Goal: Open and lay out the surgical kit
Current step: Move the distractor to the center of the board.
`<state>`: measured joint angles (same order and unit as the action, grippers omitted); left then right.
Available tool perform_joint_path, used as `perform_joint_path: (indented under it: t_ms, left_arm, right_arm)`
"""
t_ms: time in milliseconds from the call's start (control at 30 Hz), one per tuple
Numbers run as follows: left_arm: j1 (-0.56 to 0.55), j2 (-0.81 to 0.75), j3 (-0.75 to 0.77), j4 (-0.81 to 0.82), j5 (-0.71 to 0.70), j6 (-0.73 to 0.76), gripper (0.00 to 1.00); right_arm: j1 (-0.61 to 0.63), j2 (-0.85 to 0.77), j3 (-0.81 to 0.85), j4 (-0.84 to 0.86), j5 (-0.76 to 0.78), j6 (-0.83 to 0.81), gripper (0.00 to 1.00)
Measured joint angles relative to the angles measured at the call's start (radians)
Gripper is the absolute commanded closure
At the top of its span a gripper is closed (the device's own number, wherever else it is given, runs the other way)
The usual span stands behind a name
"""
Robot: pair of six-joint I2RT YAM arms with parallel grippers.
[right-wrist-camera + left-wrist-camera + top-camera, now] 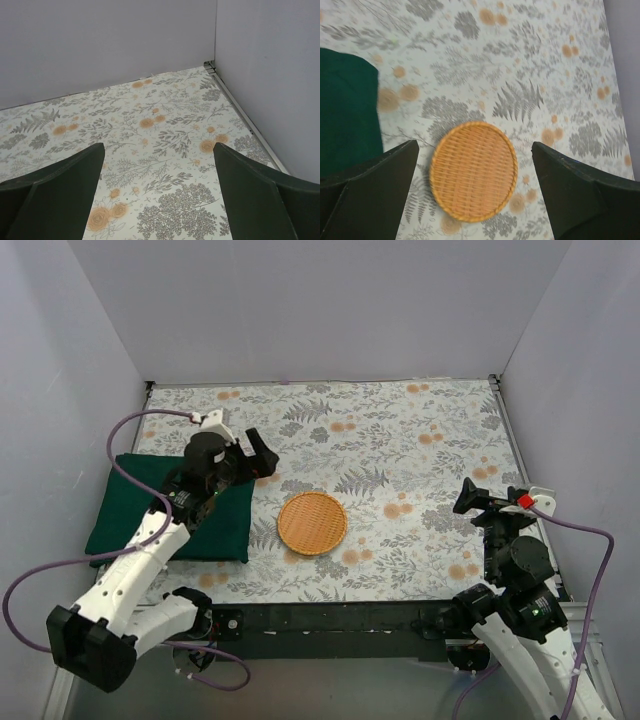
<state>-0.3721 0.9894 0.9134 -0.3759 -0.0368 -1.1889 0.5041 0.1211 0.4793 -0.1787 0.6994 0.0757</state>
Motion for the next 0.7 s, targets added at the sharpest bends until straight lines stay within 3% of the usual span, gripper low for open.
perform_joint_path:
  t_ms: [400,700]
  left_arm:
    - [-0.528,0.299,0.053,-0.081,-0.018,-0.102,0.02]
    - [-0.772,0.55,0.124,-0.201,0.007,-0.097,0.02]
  right_arm:
    - [0.0,-0.005,-0.003,-0.002,-0.003,0.003,0.01]
    - [0.0,-0.005,-0.004,-0.002,0.001,0.003,0.01]
